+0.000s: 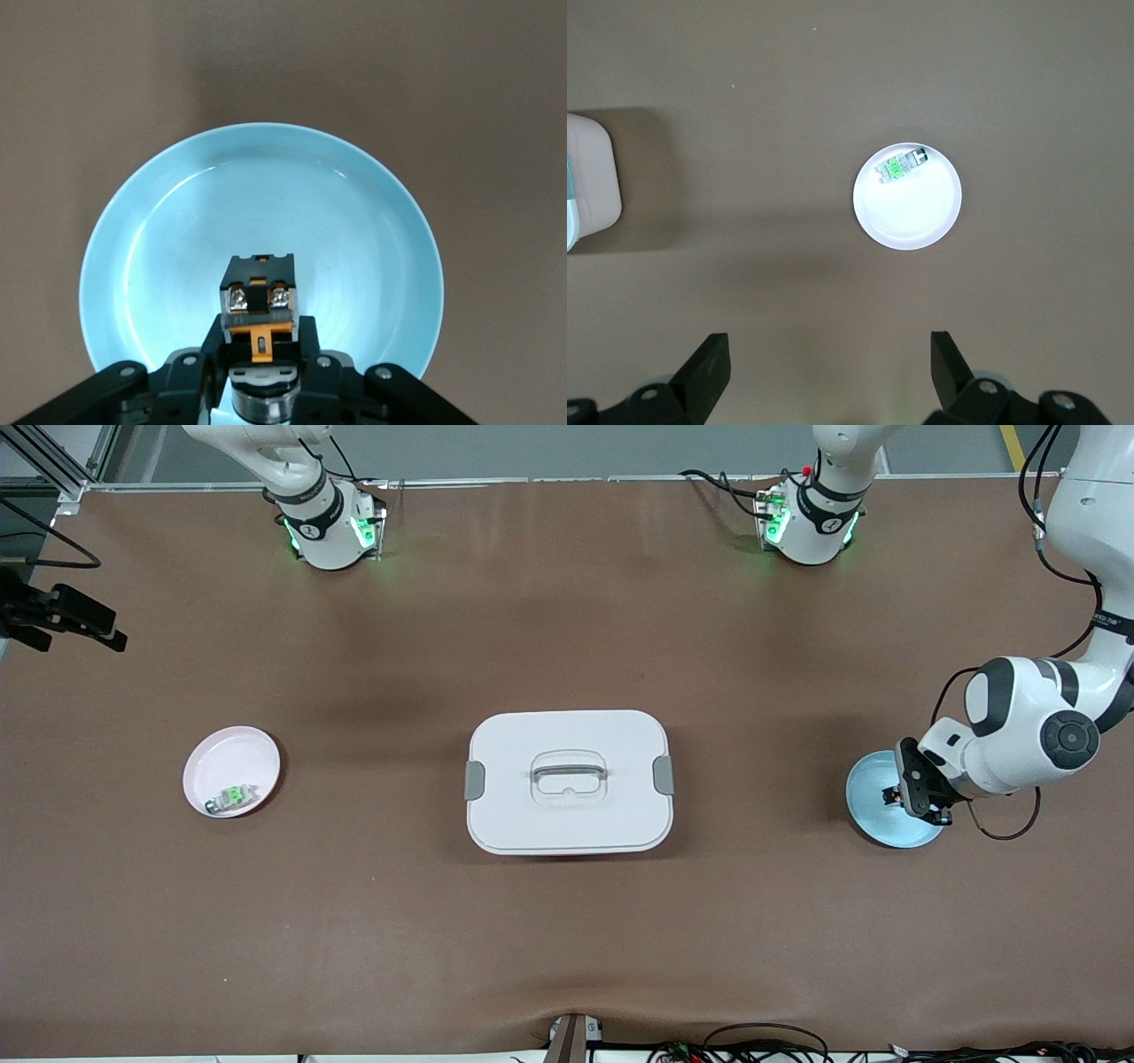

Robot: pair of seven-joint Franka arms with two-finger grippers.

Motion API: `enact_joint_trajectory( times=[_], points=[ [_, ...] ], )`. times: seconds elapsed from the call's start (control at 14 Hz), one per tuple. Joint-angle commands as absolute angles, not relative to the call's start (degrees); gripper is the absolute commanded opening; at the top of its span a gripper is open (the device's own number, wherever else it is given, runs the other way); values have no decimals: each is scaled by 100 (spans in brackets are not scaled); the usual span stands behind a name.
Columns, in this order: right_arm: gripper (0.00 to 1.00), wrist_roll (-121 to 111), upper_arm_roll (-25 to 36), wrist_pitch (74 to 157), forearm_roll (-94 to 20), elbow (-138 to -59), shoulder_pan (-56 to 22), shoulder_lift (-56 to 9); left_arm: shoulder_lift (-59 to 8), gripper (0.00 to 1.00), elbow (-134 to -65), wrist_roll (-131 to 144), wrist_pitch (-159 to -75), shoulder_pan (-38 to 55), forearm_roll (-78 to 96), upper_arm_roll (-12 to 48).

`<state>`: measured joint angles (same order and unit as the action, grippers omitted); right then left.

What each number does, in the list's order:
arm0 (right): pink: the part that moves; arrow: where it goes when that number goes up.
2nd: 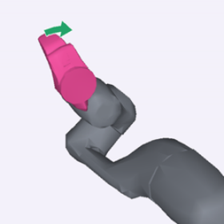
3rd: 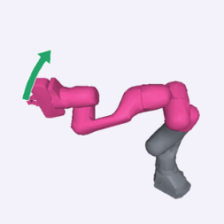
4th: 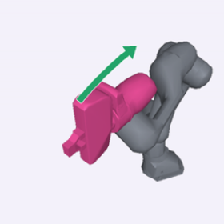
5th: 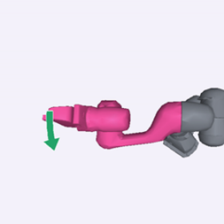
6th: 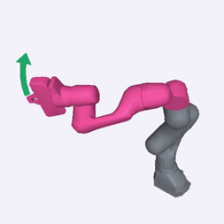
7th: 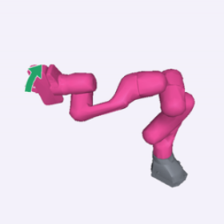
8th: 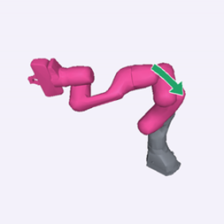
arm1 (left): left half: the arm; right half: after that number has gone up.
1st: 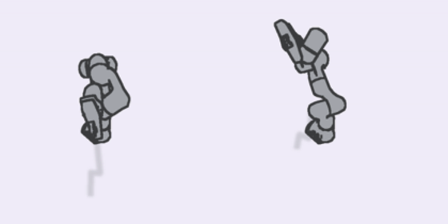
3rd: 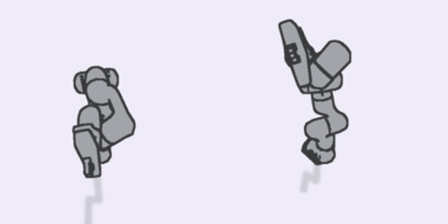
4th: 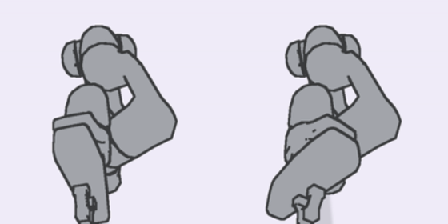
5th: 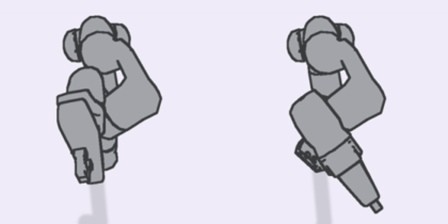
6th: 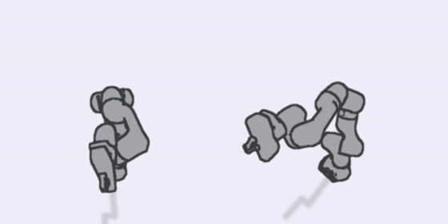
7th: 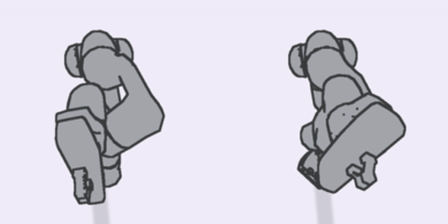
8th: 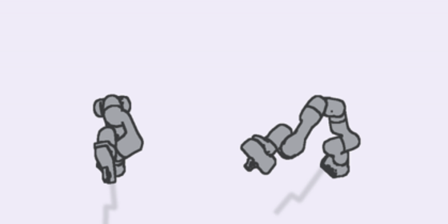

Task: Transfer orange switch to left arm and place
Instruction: 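Lower the switch onto the blue plate with the left gripper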

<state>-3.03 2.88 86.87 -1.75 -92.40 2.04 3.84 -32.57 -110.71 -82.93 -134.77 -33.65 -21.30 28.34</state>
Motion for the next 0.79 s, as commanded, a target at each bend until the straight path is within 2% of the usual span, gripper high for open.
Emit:
enact_joint_trajectory(
  times=[0.0,0.57,0.72],
  points=[
    [100,-308,193,8587,-79,-9053,308,272,-3287,0,-11118,-8525,-13553,-3436,-2294,2874],
    [100,-325,193,8587,-79,-9000,308,272,-3437,0,-11118,-8745,-13553,-3428,-2487,2874],
    [100,-316,193,8587,-79,-8991,308,272,-3445,3,-11118,-8736,-13553,-3428,-2662,2874]
  ],
)
